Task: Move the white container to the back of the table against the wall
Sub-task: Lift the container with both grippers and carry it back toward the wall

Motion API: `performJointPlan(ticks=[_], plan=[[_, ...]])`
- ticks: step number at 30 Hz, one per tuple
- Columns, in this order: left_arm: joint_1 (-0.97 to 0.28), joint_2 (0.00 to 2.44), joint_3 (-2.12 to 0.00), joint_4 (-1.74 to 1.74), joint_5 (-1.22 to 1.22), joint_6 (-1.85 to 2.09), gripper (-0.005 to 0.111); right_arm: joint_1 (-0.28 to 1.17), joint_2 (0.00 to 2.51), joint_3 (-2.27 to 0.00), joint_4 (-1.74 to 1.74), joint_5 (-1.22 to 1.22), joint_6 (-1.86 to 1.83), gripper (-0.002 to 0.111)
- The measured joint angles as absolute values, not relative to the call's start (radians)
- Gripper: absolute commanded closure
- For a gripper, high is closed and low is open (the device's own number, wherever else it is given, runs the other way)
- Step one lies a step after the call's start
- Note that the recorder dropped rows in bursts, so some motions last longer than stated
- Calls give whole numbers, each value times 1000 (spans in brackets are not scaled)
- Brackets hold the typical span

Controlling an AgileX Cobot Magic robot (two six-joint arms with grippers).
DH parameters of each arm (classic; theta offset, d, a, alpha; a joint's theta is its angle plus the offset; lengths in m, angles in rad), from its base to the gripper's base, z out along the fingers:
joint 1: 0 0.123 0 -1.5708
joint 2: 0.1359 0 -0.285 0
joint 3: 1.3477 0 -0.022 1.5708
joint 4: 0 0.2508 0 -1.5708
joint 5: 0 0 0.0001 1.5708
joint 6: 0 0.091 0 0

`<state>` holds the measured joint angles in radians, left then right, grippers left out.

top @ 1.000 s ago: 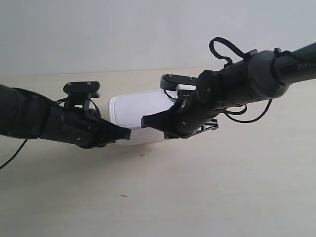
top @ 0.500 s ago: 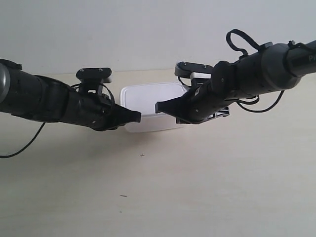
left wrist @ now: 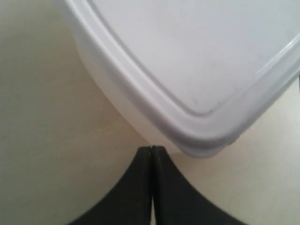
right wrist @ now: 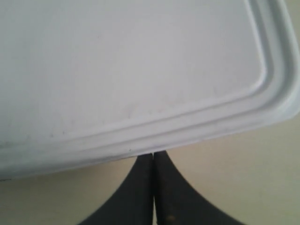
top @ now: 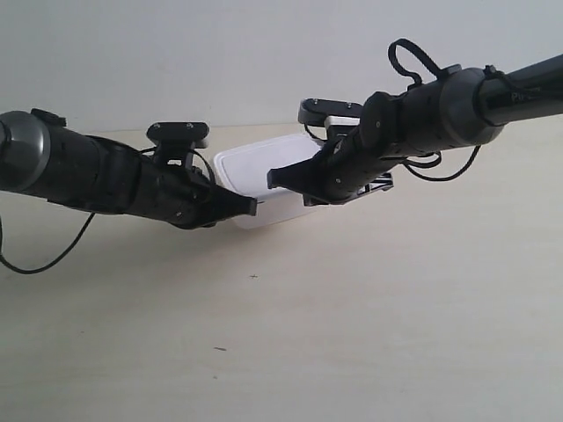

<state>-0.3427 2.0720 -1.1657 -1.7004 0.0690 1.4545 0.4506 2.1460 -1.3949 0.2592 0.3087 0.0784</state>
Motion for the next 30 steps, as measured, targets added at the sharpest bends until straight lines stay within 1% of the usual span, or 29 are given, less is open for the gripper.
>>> performJointPlan(ticks=[10,23,30], plan=[[-343,2097,-1267,-1683,18,1461,107,451,2185,-1413,259,273,60,108],[-343,2179,-1360,-1653,-37,1461,107,445,2269,-1609,255,349,49,108],[-343,2209,-1421,-1629,-66,1465,107,445,2302,-1675,257,357,49,108]])
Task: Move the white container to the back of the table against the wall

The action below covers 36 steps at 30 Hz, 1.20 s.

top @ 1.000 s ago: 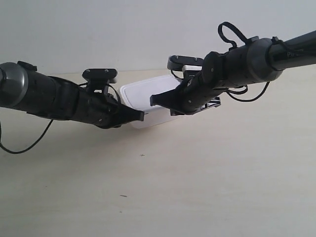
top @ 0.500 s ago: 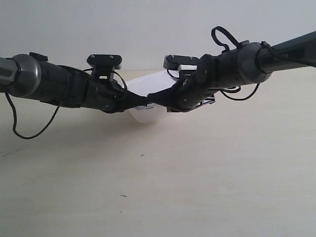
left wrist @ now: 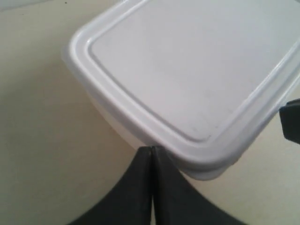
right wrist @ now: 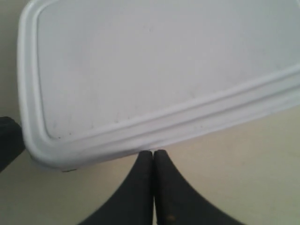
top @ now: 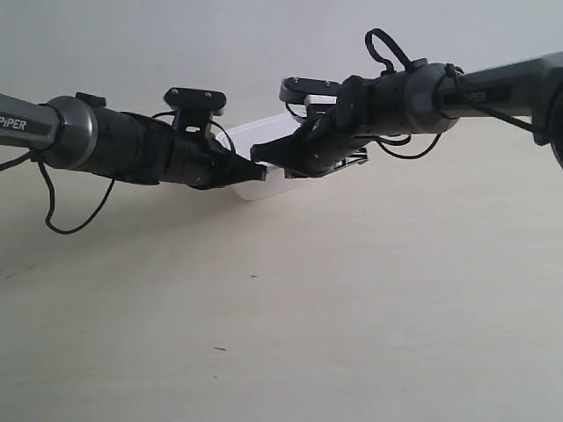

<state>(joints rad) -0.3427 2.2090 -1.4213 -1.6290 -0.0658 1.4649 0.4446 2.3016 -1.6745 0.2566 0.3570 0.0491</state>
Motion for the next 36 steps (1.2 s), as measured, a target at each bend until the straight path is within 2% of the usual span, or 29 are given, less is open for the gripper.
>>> performJointPlan(ticks=[12,28,36], plan=[[-344,2215,-1430,-1598,-158,1465,107,445,2402,-1825,259,387,49,108],[-344,2215,-1430,-1577,-158,1465,107,440,2517,-2020,277,412,51,108],[-344,2221,-1432,-1538,-111,1465,107,432,2534,-2039,292,435,37,108]])
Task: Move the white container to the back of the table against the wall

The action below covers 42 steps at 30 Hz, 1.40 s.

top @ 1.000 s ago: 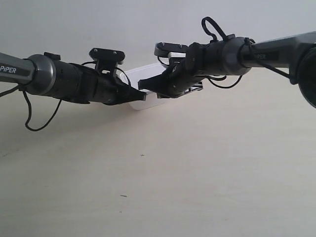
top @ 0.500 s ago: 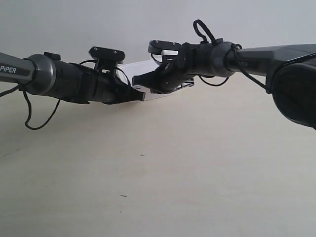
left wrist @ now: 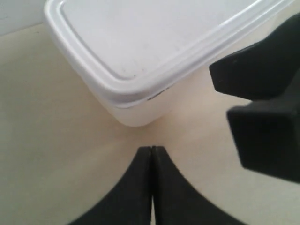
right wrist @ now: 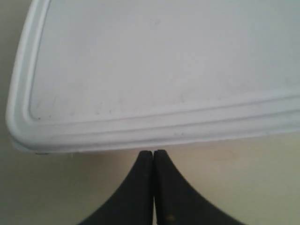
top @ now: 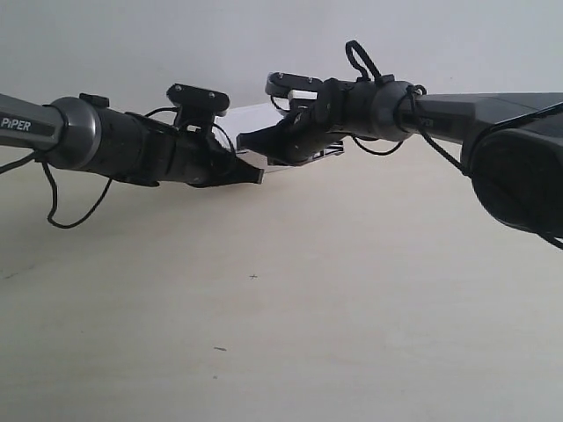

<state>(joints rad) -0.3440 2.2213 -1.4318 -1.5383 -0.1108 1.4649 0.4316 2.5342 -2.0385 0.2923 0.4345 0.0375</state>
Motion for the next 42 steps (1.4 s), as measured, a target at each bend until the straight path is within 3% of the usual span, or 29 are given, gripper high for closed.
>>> performJointPlan(ticks=[15,42], plan=[[-344,2346,-1600,-1532,-80,1465,107,327,2471,-2039,255,589,-39,108],[-267,2482,-1788,-1503,-9,1463,107,327,2532,-2039,281,391,-75,108]])
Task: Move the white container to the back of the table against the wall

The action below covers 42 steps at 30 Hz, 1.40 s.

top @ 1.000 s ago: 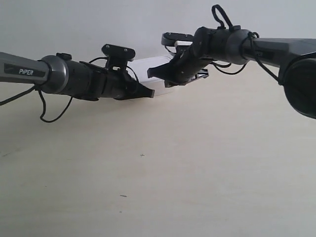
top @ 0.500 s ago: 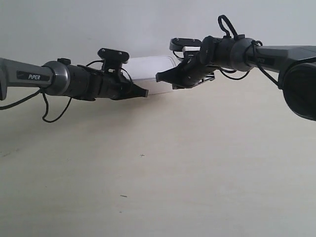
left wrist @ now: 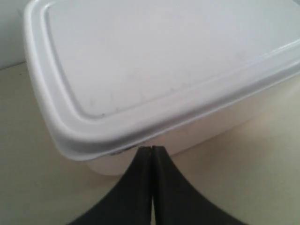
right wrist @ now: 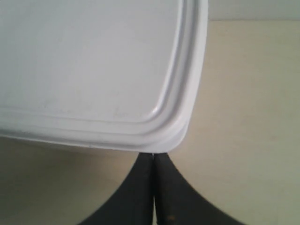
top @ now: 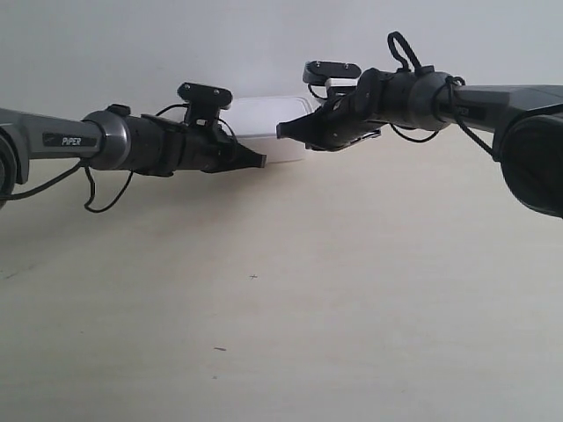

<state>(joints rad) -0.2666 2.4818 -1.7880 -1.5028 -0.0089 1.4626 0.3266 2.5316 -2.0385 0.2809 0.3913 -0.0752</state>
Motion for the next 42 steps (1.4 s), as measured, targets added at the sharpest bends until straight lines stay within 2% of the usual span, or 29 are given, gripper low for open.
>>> performJointPlan(ticks=[35,42], plan=[[-236,2518,-1847,-1500,62,1464,107,327,2566,-2039,289,303,-79,108],[-232,2451,-1760,-1460,73,1464,107,327,2566,-2039,289,351,-91,108]])
